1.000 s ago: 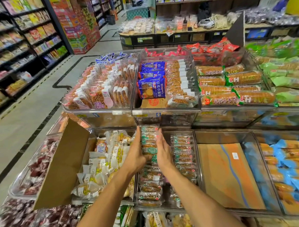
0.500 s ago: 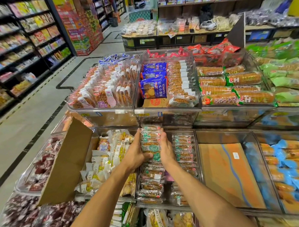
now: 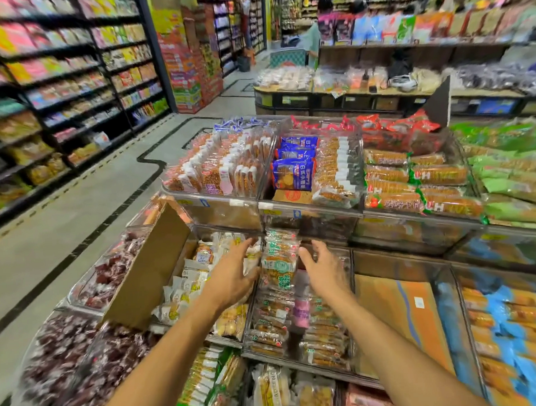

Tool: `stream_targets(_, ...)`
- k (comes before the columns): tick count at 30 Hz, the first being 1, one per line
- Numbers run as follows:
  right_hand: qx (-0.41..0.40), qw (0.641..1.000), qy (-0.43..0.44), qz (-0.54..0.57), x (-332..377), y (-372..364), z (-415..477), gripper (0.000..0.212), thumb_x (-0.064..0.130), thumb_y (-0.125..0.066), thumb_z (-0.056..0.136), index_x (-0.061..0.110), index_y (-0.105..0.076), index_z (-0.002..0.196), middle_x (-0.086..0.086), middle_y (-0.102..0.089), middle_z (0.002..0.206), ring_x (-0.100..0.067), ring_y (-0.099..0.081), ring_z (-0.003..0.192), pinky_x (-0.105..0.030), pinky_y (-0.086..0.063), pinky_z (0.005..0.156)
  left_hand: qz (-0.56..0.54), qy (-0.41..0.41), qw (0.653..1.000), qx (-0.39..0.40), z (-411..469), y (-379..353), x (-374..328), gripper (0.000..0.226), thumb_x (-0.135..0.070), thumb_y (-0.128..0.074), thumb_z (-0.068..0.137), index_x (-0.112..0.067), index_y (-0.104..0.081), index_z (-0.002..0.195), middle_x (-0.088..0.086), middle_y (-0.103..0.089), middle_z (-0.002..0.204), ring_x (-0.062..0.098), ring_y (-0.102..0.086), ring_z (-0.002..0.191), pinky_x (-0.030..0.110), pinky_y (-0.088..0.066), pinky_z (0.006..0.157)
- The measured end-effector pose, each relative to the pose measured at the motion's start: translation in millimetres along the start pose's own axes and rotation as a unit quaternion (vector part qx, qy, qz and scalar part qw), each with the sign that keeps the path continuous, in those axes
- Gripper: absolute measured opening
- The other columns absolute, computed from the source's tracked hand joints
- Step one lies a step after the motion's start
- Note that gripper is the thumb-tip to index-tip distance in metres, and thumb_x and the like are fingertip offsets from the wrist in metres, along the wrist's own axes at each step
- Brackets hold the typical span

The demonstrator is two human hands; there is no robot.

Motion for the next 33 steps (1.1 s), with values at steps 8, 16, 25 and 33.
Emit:
stream_targets(8, 0.007, 0.934, 0.22, -0.283, 51, 47, -44, 0.053, 0.058, -0.048, 0.101, 0.024, -0.057, 0.14, -0.001, -0.06, 0.139, -0.026, -0.053, 0.128, -0.042, -0.037, 0.112, 0.279, 0.027, 0.956, -0.084, -69, 39, -42, 0.056, -0.051, -0.053, 0.1, -0.02, -0.046, 0.146, 0.007, -0.055, 0.143, 0.031, -0.05, 0.134, 0.045, -0.042, 0.109)
stream_targets(16, 0.07, 0.879, 0.34, -0.328, 100, 7, -101, 0.055, 0.063, -0.048, 0.098, 0.029, -0.06, 0.14, -0.003, -0.061, 0.137, -0.026, -0.049, 0.134, -0.044, -0.025, 0.119, 0.36, 0.186, 0.906, -0.121, -192, 83, -46, 0.05, -0.055, -0.052, 0.096, -0.02, -0.054, 0.132, 0.008, -0.062, 0.128, 0.031, -0.057, 0.123, 0.046, -0.043, 0.105)
stream_targets(25, 0.151, 0.817, 0.474, -0.292, 178, -94, -218, 0.057, 0.062, -0.05, 0.098, 0.025, -0.057, 0.141, -0.006, -0.061, 0.138, -0.028, -0.051, 0.133, -0.044, -0.029, 0.116, 0.327, 0.355, 0.862, -0.157, -351, 118, 11, 0.047, -0.053, -0.05, 0.098, -0.018, -0.053, 0.129, 0.01, -0.063, 0.129, 0.032, -0.058, 0.122, 0.047, -0.044, 0.107)
stream_targets(33, 0.206, 0.76, 0.545, -0.288, 230, -186, -325, 0.058, 0.063, -0.048, 0.099, 0.023, -0.057, 0.138, -0.009, -0.062, 0.132, -0.031, -0.054, 0.127, -0.047, -0.036, 0.115, 0.32, 0.444, 0.821, -0.162, -471, 142, 79, 0.048, -0.056, -0.047, 0.097, -0.022, -0.052, 0.13, 0.009, -0.065, 0.127, 0.032, -0.06, 0.12, 0.046, -0.045, 0.104)
Point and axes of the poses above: each hand's wrist, its own z-axis towards the middle knuckle, its own y-axis out of the back of the hand, x = y × z, the point moved 6 cm from there along z, towards the middle knuckle
